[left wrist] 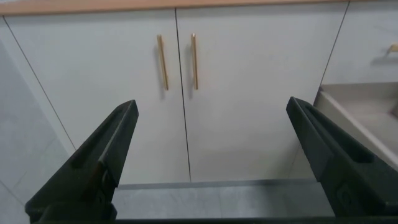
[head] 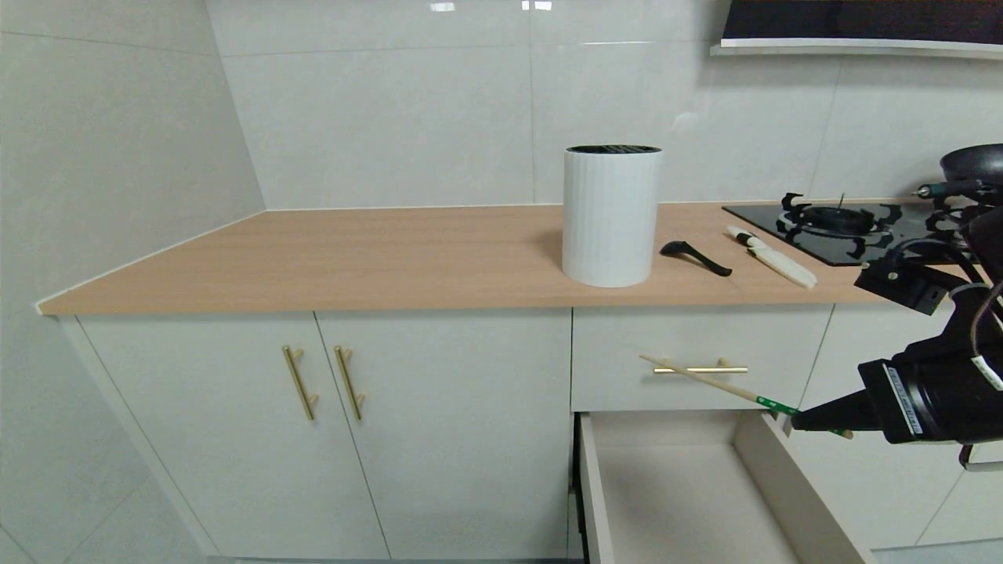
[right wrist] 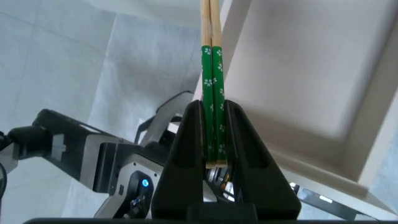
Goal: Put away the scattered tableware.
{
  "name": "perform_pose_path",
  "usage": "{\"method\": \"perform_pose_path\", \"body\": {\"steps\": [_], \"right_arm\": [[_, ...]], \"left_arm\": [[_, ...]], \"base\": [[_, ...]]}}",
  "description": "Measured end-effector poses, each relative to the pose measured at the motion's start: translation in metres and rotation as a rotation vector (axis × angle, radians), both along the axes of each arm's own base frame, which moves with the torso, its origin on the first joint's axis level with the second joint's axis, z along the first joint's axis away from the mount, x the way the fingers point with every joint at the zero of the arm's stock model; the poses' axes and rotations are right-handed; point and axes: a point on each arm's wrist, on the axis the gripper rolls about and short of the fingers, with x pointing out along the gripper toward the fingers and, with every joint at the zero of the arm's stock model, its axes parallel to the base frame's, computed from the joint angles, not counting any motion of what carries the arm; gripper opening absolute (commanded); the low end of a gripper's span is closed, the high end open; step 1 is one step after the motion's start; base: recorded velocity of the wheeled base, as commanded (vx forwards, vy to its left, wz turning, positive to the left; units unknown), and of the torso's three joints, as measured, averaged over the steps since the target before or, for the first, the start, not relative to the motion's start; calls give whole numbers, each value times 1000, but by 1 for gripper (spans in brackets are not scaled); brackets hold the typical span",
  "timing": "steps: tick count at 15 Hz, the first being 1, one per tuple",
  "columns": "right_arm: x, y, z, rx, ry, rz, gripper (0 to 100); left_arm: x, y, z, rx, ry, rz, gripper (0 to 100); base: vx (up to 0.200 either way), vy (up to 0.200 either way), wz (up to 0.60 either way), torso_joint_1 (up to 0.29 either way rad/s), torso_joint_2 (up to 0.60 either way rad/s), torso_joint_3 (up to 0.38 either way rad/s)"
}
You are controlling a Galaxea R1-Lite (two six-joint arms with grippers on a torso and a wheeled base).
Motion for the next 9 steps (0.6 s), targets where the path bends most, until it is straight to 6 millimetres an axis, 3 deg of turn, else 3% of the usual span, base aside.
{"method": "perform_pose_path", "body": {"steps": [6, 9], "right_arm": [[3, 1, -3, -6, 15, 3, 0], [5, 2, -8, -14, 33, 8, 0]], "left_arm": [[0, 0, 0, 0, 0, 0, 100], [0, 0, 0, 0, 0, 0, 100]], "base": [[0, 0, 0, -140, 456, 308], [0, 0, 0, -40, 167, 111]]}}
